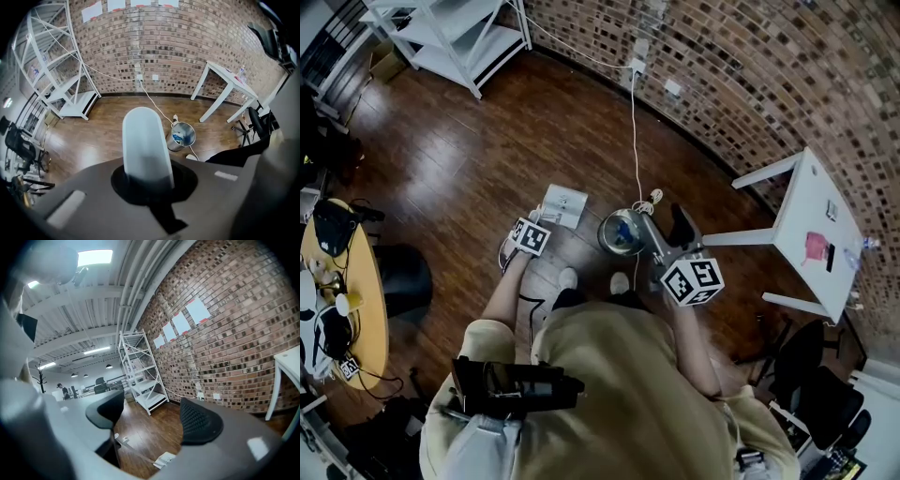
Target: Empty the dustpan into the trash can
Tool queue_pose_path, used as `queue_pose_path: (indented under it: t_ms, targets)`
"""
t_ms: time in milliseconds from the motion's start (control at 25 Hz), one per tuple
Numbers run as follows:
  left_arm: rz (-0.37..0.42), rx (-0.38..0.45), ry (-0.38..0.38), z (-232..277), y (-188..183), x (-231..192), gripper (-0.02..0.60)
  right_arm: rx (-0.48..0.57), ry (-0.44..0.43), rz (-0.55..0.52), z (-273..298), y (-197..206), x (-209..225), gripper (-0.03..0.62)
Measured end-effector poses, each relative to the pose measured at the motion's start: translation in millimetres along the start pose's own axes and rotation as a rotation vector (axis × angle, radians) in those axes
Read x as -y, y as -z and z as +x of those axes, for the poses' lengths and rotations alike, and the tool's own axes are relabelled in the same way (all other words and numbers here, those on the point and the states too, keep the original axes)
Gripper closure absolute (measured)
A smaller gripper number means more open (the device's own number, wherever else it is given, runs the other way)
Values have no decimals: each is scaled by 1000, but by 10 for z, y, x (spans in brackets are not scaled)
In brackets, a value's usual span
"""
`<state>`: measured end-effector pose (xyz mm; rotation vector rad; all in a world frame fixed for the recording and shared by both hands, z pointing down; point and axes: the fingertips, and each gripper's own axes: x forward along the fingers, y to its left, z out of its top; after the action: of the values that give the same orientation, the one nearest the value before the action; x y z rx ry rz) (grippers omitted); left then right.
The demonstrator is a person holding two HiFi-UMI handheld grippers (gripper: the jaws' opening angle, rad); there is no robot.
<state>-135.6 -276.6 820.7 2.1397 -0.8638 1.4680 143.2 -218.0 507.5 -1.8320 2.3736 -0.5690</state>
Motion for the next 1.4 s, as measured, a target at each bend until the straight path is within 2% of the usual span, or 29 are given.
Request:
queue_pose_path:
  t_ms: [240,520,720,920,1080,1400]
  targets:
    - [55,8,11,-260,-286,53,581,-15,3,-47,-44,34,7,232]
    - [138,-14,21,-768,-432,42,581,-4,-19,-30,-82,-18,-15,232]
    - [214,-19,40,-1295,-549,83,581,10,-23,-27,-112,-87,-7,232]
    - [256,-18,68,-1792,-672,49,581,24,-27,-9,-140,-95,37,232]
    - [314,-44,37,-2197,-745,-82,581,39,-34,7,-150,-114,49,232]
    - [432,-34,44,-3029,-1040,-187,581,72,-35,35,-177,-212,80,232]
